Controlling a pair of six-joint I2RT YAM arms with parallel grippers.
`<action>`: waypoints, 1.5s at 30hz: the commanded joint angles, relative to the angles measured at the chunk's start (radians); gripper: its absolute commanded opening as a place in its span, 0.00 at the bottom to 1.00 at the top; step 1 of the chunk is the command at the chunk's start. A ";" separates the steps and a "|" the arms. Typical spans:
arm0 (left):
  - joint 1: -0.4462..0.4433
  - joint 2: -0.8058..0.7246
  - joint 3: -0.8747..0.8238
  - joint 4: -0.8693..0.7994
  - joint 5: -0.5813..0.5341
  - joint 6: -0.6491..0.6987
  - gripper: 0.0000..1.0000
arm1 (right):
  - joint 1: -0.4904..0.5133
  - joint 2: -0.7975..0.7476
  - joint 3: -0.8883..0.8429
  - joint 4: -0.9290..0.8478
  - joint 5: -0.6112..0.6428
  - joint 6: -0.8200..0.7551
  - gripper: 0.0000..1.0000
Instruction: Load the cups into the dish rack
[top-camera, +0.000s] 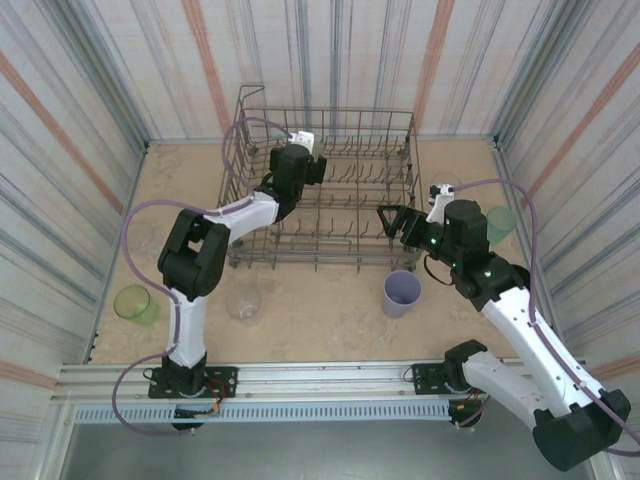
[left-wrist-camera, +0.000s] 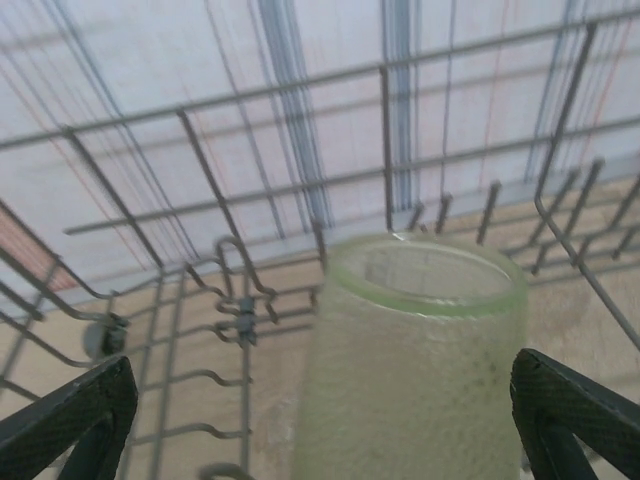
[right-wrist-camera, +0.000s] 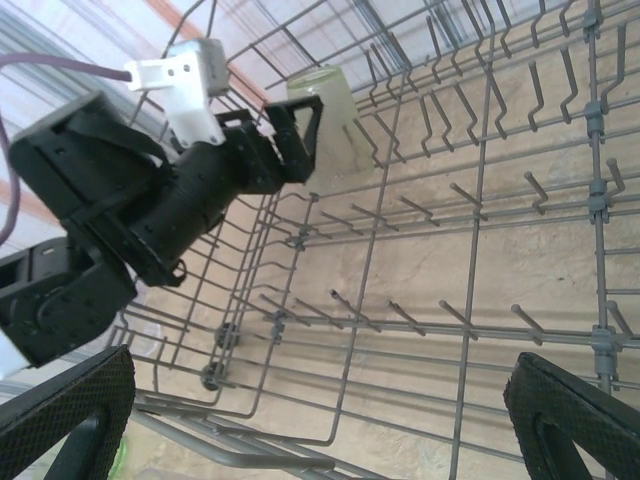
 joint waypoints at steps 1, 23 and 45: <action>0.020 -0.080 -0.021 -0.013 -0.070 -0.034 0.99 | 0.005 -0.021 0.015 -0.017 0.013 0.008 0.99; 0.021 -0.233 -0.016 -0.181 -0.050 -0.148 0.99 | 0.005 -0.010 0.057 -0.075 0.018 0.014 0.99; 0.070 -0.531 -0.109 -0.531 0.101 -0.362 0.99 | -0.042 0.075 0.221 -0.310 0.066 -0.010 0.99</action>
